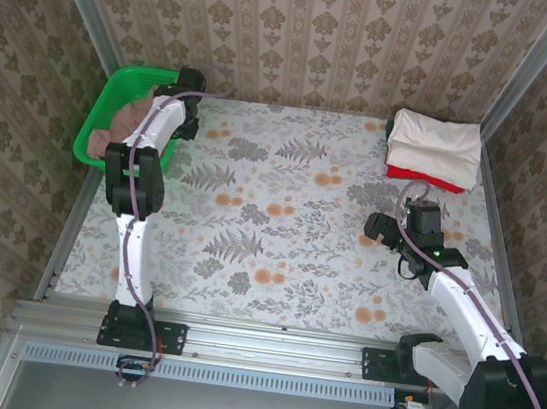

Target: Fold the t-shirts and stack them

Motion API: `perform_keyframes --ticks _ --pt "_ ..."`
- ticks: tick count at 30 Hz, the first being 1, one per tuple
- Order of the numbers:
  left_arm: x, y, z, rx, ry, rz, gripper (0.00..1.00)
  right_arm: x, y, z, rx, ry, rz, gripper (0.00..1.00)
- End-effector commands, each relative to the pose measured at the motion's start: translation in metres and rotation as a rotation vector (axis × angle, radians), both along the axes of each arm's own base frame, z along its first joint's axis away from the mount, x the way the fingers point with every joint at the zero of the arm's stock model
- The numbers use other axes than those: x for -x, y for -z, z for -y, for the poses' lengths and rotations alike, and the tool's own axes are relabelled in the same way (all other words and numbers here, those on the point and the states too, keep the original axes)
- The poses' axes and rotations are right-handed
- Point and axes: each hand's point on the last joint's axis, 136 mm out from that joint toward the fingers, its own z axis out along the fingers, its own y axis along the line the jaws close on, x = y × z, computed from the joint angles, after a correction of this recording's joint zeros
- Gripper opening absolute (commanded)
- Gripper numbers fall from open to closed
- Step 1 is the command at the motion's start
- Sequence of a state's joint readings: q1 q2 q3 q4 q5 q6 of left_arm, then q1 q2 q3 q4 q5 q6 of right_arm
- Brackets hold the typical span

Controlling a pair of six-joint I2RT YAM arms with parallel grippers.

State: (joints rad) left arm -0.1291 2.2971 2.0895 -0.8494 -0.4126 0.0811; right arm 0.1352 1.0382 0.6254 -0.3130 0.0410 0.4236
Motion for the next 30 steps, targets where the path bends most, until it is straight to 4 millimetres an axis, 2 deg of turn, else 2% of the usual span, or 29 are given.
perform_keyframes --ticks 1,2,4,6,8,10,12,14,18,20,22,24,27,30 --pt "0.002 -0.052 0.016 0.021 0.034 0.084 0.51 -0.006 -0.011 -0.003 -0.027 -0.003 0.026 1.00" --pt "0.003 -0.061 0.020 0.035 0.044 0.102 0.55 -0.006 -0.012 -0.003 -0.027 -0.003 0.029 1.00" --pt "0.008 -0.083 0.027 0.056 0.051 0.139 0.71 -0.004 -0.011 -0.003 -0.027 -0.003 0.029 1.00" --pt "0.011 -0.098 0.024 0.066 0.023 0.170 0.77 -0.003 -0.010 -0.003 -0.029 -0.002 0.030 1.00" --pt "0.013 -0.105 0.016 0.105 -0.023 0.193 0.83 -0.001 -0.010 -0.003 -0.033 -0.003 0.029 1.00" --pt "0.012 -0.103 0.001 0.197 -0.104 0.209 0.85 0.000 -0.009 -0.004 -0.039 -0.006 0.032 1.00" --pt "0.005 -0.091 -0.009 0.338 -0.163 0.203 0.82 0.001 -0.008 -0.005 -0.045 -0.009 0.033 1.00" --pt "-0.004 -0.077 -0.005 0.437 -0.171 0.178 0.76 0.002 -0.007 -0.006 -0.049 -0.011 0.033 1.00" --pt "-0.014 -0.048 0.003 0.462 -0.171 0.107 0.63 0.004 -0.007 -0.007 -0.056 -0.015 0.031 1.00" --pt "-0.018 -0.042 0.007 0.485 -0.165 0.093 0.57 0.004 -0.008 -0.008 -0.062 -0.021 0.035 1.00" --pt "-0.019 -0.039 0.007 0.488 -0.171 0.089 0.57 0.006 -0.007 -0.008 -0.057 -0.023 0.033 1.00" --pt "-0.019 -0.036 0.009 0.495 -0.170 0.085 0.62 0.007 -0.006 -0.007 -0.055 -0.020 0.031 1.00" --pt "-0.019 -0.027 0.012 0.512 -0.166 0.068 0.60 0.008 -0.003 -0.007 -0.057 -0.018 0.027 1.00" --pt "-0.019 -0.019 0.009 0.501 -0.175 0.054 0.41 0.009 -0.003 -0.007 -0.062 -0.016 0.024 1.00"
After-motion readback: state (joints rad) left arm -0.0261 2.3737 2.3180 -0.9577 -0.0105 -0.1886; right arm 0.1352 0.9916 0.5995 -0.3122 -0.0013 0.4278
